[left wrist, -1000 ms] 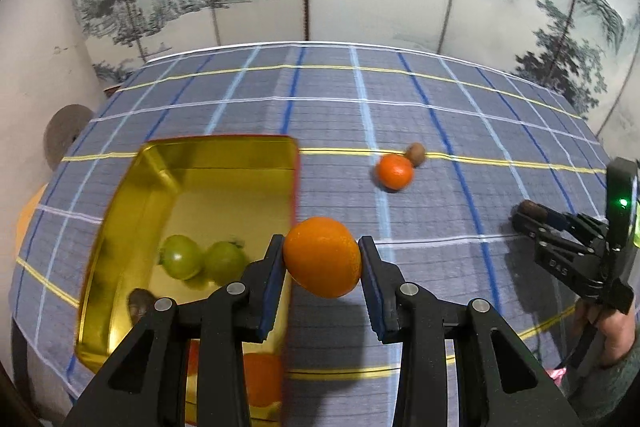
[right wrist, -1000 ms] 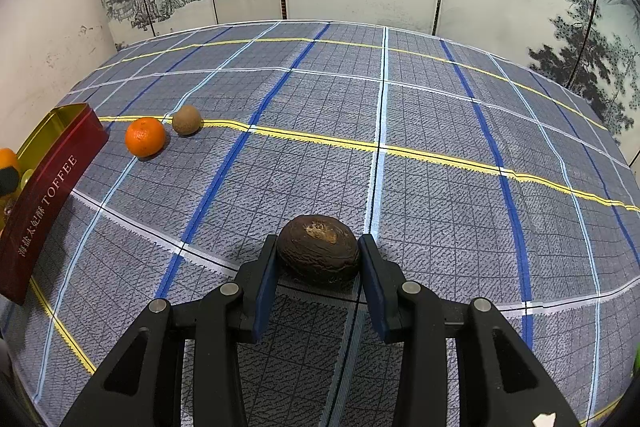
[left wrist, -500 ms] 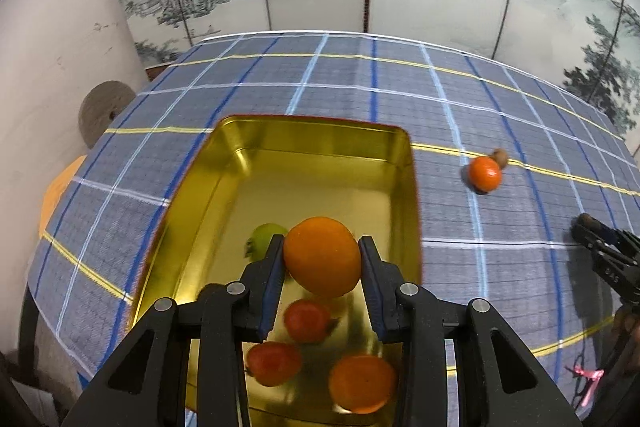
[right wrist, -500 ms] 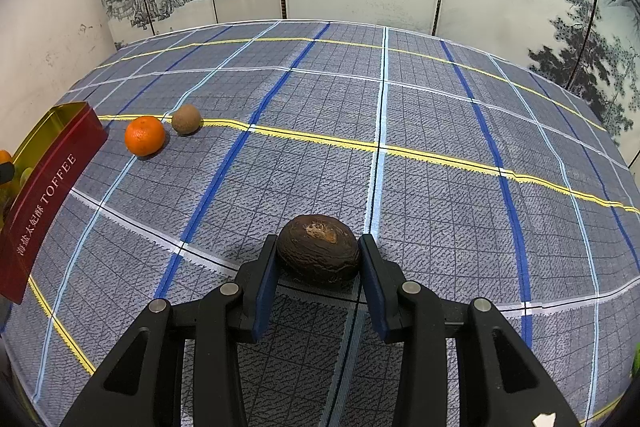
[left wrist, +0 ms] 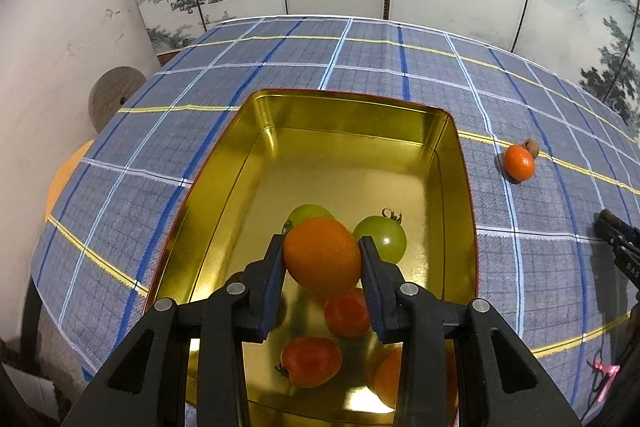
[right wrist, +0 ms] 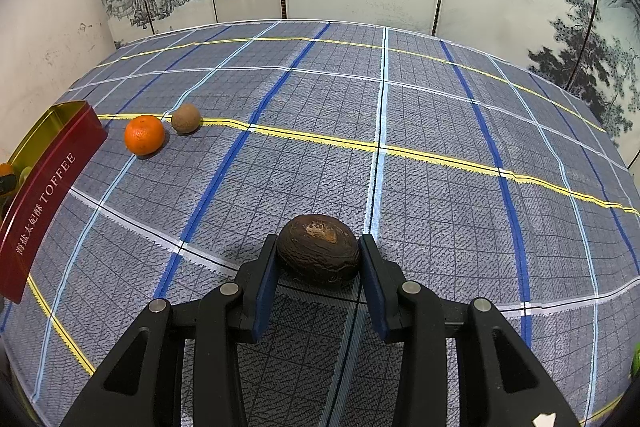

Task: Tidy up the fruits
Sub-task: 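Carry the tangerine over the tin with the left gripper, then lower the tangerine into the tin and open the left gripper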

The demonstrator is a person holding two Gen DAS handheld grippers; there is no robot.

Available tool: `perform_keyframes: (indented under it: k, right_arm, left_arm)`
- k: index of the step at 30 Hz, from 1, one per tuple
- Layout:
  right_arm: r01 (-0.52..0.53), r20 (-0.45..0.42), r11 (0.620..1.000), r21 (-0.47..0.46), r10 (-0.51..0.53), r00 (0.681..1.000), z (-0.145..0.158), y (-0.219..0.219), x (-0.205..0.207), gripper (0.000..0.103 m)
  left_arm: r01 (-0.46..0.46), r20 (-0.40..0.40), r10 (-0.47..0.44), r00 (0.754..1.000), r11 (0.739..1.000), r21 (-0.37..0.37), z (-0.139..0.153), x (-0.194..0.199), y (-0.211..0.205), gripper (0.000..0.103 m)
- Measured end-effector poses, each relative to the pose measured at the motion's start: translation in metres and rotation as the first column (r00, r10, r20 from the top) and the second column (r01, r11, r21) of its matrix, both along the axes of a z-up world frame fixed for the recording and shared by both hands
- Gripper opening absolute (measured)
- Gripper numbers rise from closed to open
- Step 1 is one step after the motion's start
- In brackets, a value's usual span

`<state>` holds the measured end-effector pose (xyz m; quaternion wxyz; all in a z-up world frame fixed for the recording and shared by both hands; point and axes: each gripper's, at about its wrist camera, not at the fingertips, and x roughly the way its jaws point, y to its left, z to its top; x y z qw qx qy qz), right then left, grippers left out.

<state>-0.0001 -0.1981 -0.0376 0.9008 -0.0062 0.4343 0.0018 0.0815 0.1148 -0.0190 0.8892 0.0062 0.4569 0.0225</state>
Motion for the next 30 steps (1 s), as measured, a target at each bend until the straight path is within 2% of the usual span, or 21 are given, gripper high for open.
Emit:
perform_keyframes:
  k: [30]
  right_arm:
    - [0.001,-0.001,1.000,-0.005,-0.001,1.000,0.000,0.003,0.001,0.036]
  left_arm:
    - [-0.022,-0.037,0.022,0.999,1.000,0.003,-0.019,0.004,0.010,0.037]
